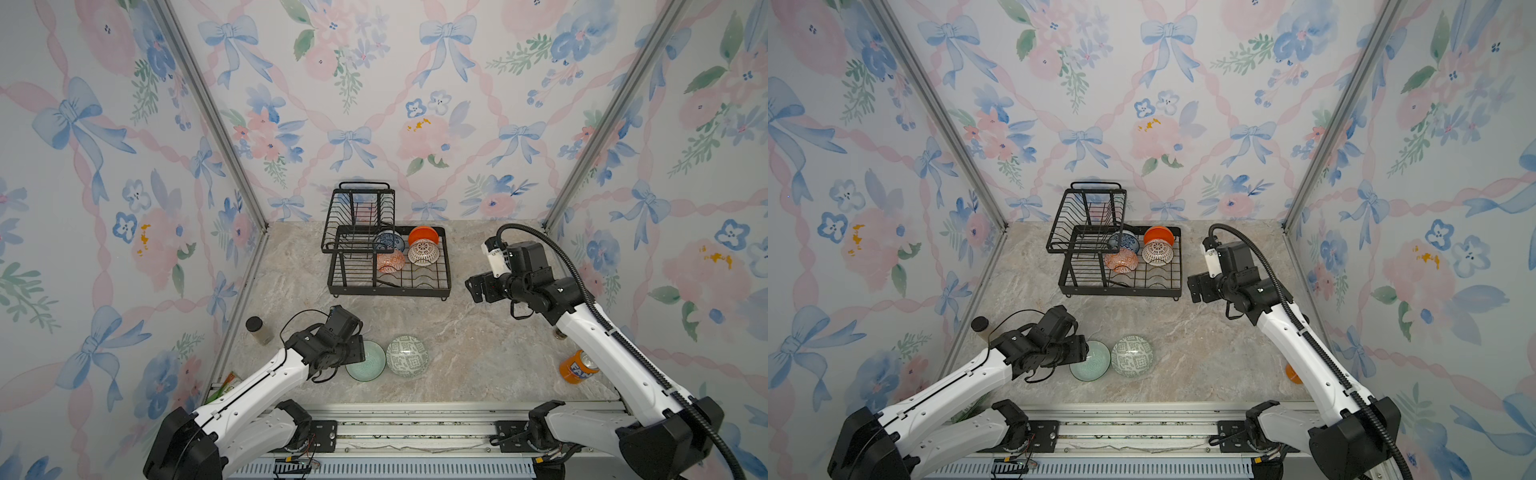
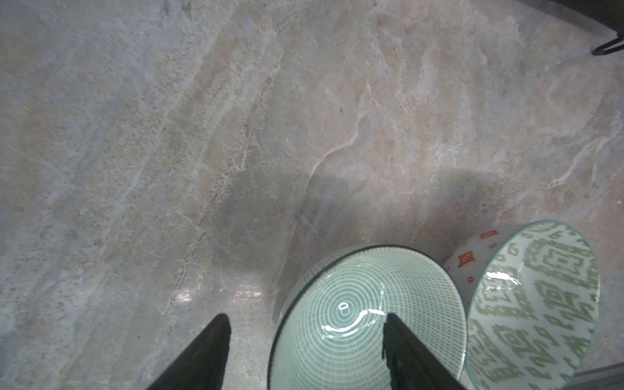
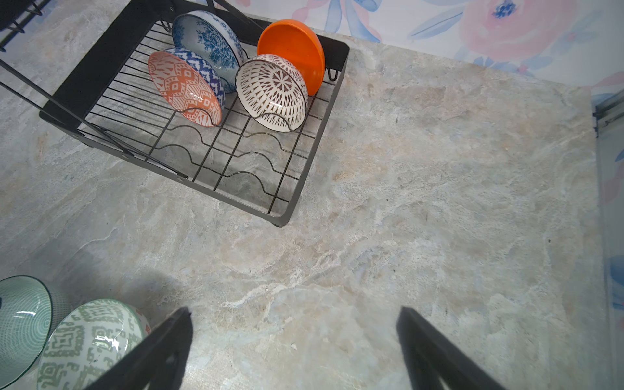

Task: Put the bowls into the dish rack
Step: 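Lower the left gripper onto the rim of the pale green striped bowl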

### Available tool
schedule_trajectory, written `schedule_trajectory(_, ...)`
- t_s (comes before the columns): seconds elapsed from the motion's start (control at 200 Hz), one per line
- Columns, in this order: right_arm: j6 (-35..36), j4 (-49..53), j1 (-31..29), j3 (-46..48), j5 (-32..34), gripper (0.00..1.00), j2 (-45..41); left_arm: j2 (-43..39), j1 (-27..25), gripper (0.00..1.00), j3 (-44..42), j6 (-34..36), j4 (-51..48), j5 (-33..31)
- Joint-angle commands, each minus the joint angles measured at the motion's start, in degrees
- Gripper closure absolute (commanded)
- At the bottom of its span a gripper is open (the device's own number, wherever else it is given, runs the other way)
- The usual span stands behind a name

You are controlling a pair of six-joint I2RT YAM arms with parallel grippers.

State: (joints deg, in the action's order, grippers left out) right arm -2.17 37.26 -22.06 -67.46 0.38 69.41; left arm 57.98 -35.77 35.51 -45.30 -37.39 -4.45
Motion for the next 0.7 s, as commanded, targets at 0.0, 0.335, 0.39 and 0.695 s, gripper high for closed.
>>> schedule_trajectory(0.0, -0.46, 0.28, 0.71, 0.09, -0.28, 0.03, -0.01, 0.89, -0.53, 0.31, -0.86, 0.02, 0.07, 0.48)
schedule_trajectory(0.335, -0.39, 0.46, 0.62, 0.44, -0.28, 0.03, -1.11, 2.11, -1.66, 0.42, -1.39, -0.49, 0.21, -1.44)
schedule_trajectory(0.39, -0.34, 0.54, 0.62, 0.42, -0.27, 0.03, -1.08, 2.81, -1.76, 0.43, -1.62, -0.67, 0.21, -2.02)
schedule_trajectory(0.695, -0.37, 0.38, 0.62, 0.26, -0.45, 0.03, -0.59, 4.32, -1.85, 0.53, -1.75, -0.24, 0.75, -2.84)
